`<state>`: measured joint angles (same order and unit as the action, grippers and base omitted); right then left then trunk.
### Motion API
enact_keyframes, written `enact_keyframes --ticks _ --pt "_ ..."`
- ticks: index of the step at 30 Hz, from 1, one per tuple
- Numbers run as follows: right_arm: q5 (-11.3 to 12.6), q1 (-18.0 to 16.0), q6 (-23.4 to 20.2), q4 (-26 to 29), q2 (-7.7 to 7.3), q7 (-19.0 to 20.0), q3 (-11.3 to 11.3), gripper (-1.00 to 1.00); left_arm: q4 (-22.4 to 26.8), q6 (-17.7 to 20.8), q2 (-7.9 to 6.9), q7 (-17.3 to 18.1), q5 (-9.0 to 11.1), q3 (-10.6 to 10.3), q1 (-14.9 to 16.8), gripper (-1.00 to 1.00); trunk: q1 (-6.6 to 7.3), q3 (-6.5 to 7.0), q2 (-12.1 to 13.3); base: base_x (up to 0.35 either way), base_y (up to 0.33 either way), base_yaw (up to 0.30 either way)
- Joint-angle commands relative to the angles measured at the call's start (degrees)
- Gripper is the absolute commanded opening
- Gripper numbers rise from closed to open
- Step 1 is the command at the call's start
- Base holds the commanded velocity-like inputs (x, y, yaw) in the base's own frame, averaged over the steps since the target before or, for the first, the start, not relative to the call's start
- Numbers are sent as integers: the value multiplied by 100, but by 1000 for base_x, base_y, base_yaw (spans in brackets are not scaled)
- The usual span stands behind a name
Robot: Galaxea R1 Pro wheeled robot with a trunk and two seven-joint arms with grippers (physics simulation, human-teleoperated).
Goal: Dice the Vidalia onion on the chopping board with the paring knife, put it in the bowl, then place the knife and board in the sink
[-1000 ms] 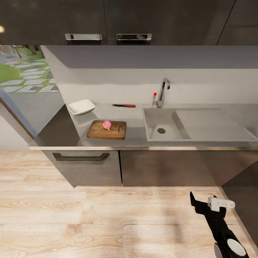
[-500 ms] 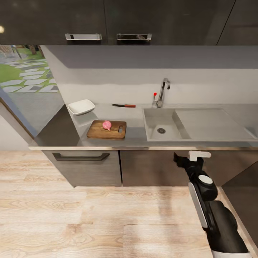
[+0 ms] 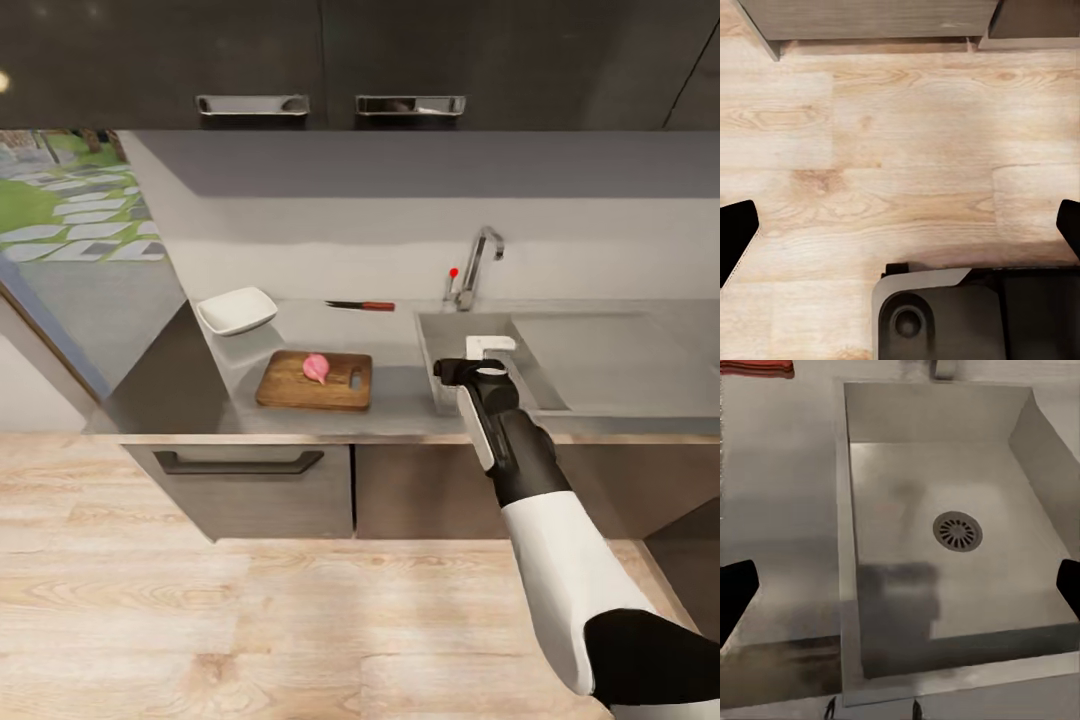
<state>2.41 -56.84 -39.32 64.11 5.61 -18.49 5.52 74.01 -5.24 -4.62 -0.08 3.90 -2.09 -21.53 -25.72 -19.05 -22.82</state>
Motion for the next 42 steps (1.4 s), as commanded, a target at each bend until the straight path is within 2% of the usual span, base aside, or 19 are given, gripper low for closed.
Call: enact_keyframes --ticks 1,3,8,15,20,30,42 --pt "31 -162 0 -257 4 -38 10 100 4 -13 -5 -1 41 -11 3 100 -6 -9 -10 261 192 0" --pt "37 -475 70 -780 90 -30 10 100 11 -13 -4 -1 41 -11 3 100 -6 -9 -10 270 191 0" --pt "43 -715 123 -1180 226 38 13 100 18 -13 -6 -3 44 -11 5 100 -6 -9 -10 282 179 0" --pt "33 -755 402 -1249 251 367 38 100 62 -10 -12 -3 48 -11 4 100 -6 -9 -10 310 66 0" --pt "18 -758 579 -1267 273 413 44 100 68 -6 -12 -3 48 -11 4 100 -6 -9 -10 322 8 0" --pt "17 -759 634 -1269 311 -9 37 100 68 -6 -13 -3 50 -11 5 100 -6 -9 -10 316 -33 119" --pt "32 -759 636 -1317 309 -48 37 100 42 -4 -13 -10 50 6 0 100 -6 -9 -10 219 -202 270"
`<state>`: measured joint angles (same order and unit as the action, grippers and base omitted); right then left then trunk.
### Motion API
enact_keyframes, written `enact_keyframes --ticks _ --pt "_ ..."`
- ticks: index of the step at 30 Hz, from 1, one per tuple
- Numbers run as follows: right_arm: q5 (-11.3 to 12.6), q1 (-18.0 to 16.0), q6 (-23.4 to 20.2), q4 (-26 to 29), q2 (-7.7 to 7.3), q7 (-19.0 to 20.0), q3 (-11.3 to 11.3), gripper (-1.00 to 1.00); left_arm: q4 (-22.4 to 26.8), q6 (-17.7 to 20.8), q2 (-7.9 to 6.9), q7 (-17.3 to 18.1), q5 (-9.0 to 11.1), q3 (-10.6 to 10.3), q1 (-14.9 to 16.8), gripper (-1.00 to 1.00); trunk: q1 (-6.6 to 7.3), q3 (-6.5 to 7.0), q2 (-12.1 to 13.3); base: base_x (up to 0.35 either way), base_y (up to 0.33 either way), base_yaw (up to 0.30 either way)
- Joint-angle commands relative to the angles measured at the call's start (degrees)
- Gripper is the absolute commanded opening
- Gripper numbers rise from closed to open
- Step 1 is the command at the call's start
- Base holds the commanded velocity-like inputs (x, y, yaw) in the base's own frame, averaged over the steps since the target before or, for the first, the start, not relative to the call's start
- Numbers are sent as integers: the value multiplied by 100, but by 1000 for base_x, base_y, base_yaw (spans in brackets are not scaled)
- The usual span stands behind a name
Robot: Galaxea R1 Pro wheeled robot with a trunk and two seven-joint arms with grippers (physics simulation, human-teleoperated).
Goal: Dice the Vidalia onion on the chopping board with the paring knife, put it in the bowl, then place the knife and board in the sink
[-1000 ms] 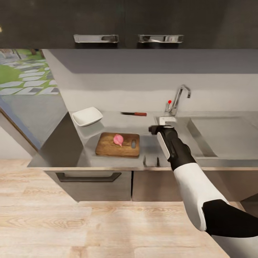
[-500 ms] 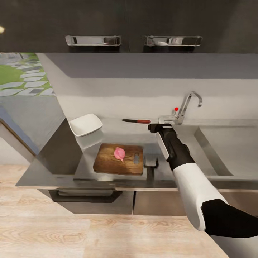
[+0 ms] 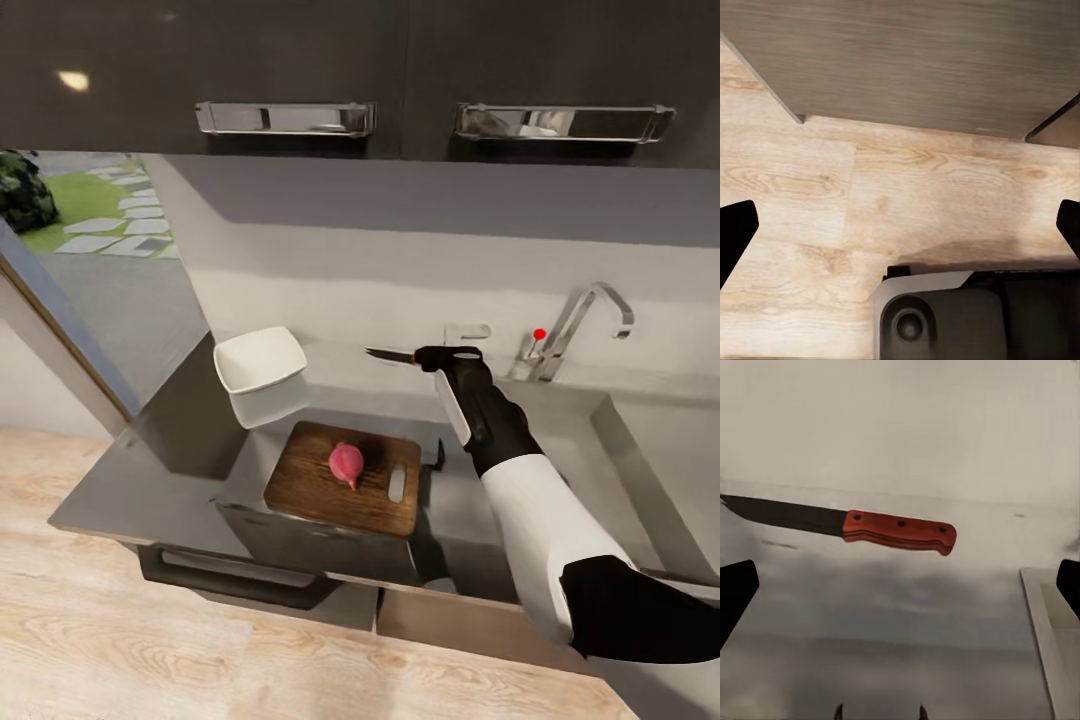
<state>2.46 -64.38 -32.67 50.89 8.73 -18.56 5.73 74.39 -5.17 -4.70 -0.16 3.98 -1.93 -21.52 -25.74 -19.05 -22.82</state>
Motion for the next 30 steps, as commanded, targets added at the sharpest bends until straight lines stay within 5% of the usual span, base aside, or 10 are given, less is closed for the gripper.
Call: enact_keyframes --ticks 1,10,13,14,20,30 --pt "27 -4 -29 4 -12 -30 14 100 -8 -10 -5 -2 42 -9 -1 100 -4 -9 -10 59 -67 118" --pt "21 -4 -33 -319 -175 108 0 100 -46 -10 -5 -2 42 -14 1 100 -4 -9 -10 14 -16 27" --pt "14 -4 -40 -455 -543 836 -2 100 -53 -10 -3 -2 42 -17 0 100 -4 -9 -10 0 0 0" --pt "10 -4 -55 -472 -766 1429 3 100 -57 -10 1 -2 42 -17 0 100 -4 -9 -10 0 0 0" --pt "-6 -4 -75 -482 -1204 2515 10 100 -100 -10 4 -2 42 -18 0 100 -4 -9 -10 0 0 0" --pt "-8 -4 -74 -483 -1338 2980 21 100 -109 -10 4 -1 42 -17 -1 100 -4 -9 -10 120 -47 0"
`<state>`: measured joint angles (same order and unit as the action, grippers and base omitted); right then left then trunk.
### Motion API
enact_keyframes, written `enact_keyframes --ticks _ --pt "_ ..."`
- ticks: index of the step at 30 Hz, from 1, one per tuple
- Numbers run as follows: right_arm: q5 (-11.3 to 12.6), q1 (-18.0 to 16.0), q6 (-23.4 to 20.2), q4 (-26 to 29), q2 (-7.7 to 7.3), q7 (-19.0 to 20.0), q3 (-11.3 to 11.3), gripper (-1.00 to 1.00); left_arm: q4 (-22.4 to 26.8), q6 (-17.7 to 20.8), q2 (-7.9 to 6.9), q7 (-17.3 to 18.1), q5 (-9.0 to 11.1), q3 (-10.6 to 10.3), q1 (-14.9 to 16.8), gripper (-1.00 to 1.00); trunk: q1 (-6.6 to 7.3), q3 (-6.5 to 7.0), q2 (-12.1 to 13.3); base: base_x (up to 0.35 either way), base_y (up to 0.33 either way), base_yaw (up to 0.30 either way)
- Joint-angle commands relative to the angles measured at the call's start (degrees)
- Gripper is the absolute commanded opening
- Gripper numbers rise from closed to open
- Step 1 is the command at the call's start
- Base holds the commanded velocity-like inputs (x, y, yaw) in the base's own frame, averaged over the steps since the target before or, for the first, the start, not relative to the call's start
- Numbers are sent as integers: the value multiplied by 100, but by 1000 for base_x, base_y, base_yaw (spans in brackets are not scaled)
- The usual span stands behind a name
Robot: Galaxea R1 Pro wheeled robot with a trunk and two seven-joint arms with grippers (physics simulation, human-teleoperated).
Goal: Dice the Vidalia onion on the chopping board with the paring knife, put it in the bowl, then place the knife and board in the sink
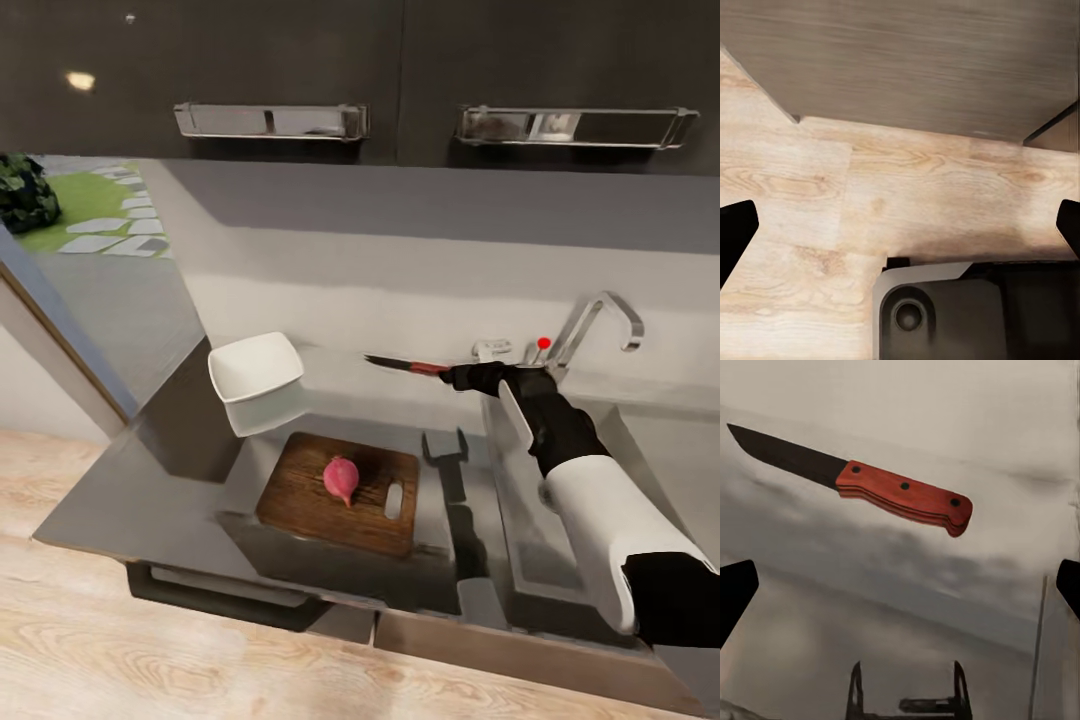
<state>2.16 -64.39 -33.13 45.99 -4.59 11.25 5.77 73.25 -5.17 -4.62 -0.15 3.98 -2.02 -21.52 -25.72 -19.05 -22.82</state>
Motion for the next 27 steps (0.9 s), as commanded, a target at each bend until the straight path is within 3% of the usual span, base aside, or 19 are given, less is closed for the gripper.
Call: enact_keyframes --ticks 1,14,27 --pt "21 -4 -28 7 -10 13 18 100 5 -10 -4 -2 42 -7 0 100 -6 -9 -9 254 -143 0" --pt "17 -4 -28 -97 -12 61 22 100 6 -10 -4 4 41 -5 2 100 -6 -9 -9 196 -167 0" --pt "26 -4 -27 -116 32 61 29 100 5 -10 -4 6 42 -6 1 100 -6 -53 -9 49 -48 0"
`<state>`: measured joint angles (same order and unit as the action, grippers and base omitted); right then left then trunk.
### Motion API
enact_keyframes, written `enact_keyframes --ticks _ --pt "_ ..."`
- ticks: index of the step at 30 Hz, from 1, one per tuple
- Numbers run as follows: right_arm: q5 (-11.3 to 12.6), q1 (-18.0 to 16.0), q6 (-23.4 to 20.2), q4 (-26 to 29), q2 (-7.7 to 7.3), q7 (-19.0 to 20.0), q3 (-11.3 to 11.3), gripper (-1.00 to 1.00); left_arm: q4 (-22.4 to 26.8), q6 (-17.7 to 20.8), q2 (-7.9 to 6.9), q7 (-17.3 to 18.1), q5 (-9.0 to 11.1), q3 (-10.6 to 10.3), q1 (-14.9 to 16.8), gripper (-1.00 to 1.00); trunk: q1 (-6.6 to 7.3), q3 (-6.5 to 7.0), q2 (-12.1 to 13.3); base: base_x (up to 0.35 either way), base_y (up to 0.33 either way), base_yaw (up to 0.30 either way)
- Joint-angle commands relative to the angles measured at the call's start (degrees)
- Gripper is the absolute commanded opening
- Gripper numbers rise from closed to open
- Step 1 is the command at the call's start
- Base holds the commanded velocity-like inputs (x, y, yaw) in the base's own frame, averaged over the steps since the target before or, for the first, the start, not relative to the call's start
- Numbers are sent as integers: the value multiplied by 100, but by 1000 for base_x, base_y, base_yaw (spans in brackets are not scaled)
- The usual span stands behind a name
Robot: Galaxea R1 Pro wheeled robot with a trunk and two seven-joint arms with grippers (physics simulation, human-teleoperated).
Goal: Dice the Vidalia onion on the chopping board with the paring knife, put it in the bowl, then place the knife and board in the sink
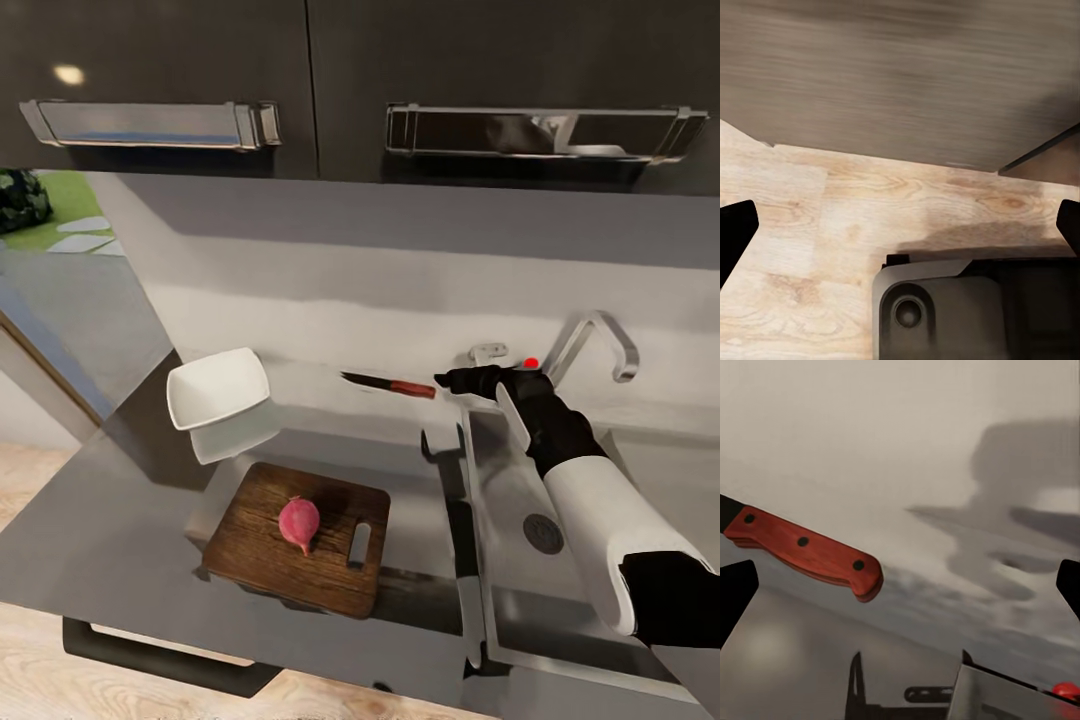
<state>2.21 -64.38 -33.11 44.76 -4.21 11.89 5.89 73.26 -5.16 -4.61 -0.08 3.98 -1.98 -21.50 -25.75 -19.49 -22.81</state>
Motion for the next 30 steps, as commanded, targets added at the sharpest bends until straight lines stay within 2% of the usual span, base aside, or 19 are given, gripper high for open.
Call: enact_keyframes --ticks 1,30 --pt "23 -4 -29 7 -3 -2 18 100 4 -11 -5 -1 42 -11 -2 100 -3 -18 -11 2 -2 0" --pt "34 -4 -3 -11 85 26 29 100 -5 -11 -5 7 42 -16 1 100 -3 -284 -11 0 0 0"
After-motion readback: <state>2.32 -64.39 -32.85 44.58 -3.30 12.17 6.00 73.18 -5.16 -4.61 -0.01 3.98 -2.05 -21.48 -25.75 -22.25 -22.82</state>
